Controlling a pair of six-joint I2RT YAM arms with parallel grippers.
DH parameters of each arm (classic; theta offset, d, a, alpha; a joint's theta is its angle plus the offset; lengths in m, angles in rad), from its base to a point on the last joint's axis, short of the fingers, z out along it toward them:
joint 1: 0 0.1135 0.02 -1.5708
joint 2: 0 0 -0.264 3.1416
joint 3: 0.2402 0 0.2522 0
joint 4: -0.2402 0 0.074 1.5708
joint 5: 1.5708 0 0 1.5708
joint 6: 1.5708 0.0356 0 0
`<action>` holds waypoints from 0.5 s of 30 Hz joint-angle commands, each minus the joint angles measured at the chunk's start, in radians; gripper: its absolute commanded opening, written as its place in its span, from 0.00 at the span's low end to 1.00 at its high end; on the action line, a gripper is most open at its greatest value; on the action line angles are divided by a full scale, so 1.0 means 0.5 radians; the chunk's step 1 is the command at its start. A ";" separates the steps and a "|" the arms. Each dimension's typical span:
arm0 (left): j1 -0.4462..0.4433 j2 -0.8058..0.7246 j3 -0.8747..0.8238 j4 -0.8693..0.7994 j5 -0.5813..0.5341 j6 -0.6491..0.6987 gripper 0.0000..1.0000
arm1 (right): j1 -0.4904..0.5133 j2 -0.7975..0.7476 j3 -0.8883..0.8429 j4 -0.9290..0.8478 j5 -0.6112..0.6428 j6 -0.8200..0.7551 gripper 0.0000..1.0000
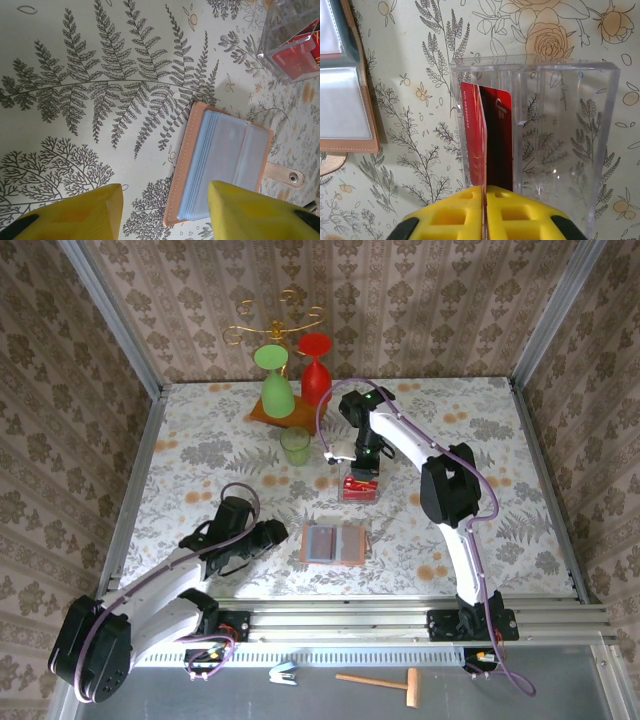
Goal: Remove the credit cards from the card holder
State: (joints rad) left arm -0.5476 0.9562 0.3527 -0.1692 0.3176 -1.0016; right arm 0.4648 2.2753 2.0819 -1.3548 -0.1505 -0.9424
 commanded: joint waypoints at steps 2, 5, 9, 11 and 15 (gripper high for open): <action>0.020 0.012 0.015 0.028 0.037 0.014 0.49 | 0.006 -0.016 -0.021 -0.066 0.019 0.014 0.16; 0.021 0.032 0.041 0.029 0.052 0.036 0.49 | 0.006 -0.094 -0.047 -0.023 0.060 0.060 0.18; 0.021 0.063 0.062 0.048 0.085 0.053 0.49 | 0.012 -0.221 -0.109 0.041 0.114 0.118 0.18; 0.021 0.090 0.067 0.075 0.108 0.066 0.49 | 0.024 -0.293 -0.162 0.085 0.132 0.166 0.19; 0.010 0.150 0.100 0.115 0.148 0.084 0.48 | 0.054 -0.468 -0.337 0.262 0.114 0.308 0.20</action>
State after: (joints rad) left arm -0.5419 1.0164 0.3634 -0.1459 0.3607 -0.9897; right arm 0.4763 2.1311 1.9579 -1.2793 -0.1066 -0.8543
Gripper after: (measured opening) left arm 0.486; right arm 0.197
